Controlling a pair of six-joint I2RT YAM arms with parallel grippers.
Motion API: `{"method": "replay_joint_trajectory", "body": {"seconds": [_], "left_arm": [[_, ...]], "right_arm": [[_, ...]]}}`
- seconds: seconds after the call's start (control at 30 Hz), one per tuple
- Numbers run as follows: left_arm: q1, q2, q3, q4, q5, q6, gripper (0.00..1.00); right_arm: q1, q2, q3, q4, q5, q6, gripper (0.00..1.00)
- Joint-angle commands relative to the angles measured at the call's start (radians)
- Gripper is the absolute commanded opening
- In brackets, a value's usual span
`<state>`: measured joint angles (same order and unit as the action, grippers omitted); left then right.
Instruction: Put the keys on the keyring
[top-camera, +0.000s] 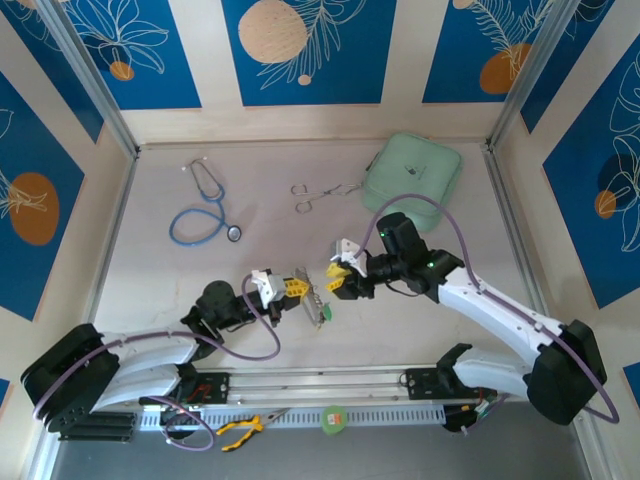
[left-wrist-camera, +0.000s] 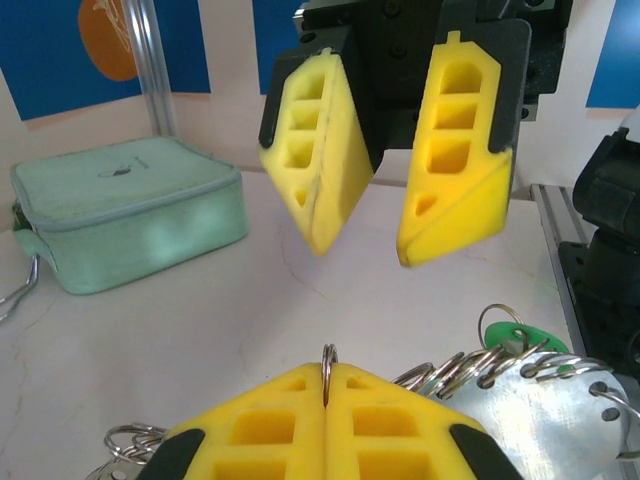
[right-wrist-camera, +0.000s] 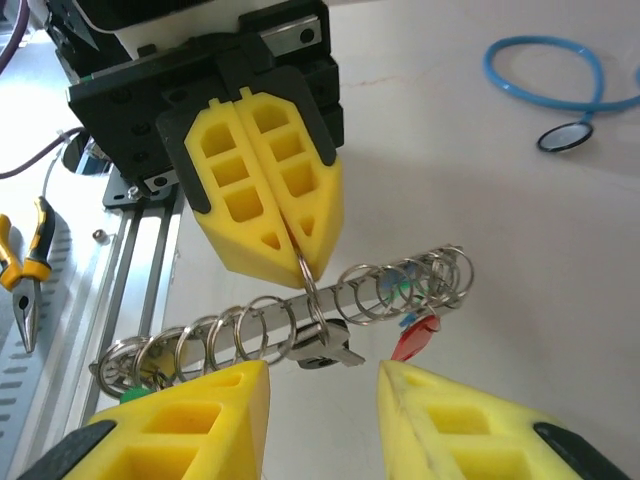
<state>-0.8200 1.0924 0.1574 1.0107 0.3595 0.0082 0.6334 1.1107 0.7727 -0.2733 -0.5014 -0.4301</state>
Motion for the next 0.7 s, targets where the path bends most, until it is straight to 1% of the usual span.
{"method": "replay_joint_trajectory", "body": {"seconds": [0.0,0.13,0.33,0.47,0.67], "left_arm": [[0.002,-0.002,0.001,0.124,0.033,-0.016,0.0],[0.003,-0.002,0.005,0.126,0.042,-0.016,0.0],[0.002,-0.002,0.008,0.135,0.065,-0.02,0.0],[0.002,-0.003,0.01,0.137,0.069,-0.022,0.0],[0.002,-0.003,0.013,0.143,0.073,-0.025,0.0]], "right_arm": [[-0.014,-0.03,-0.011,0.046,-0.065,0.018,0.34],[-0.002,0.006,0.026,0.012,-0.095,0.0,0.34],[0.04,0.066,0.059,0.039,-0.101,-0.001,0.34],[0.053,0.1,0.073,0.052,-0.133,0.005,0.34],[0.063,0.134,0.078,0.039,-0.126,-0.014,0.32]]}}
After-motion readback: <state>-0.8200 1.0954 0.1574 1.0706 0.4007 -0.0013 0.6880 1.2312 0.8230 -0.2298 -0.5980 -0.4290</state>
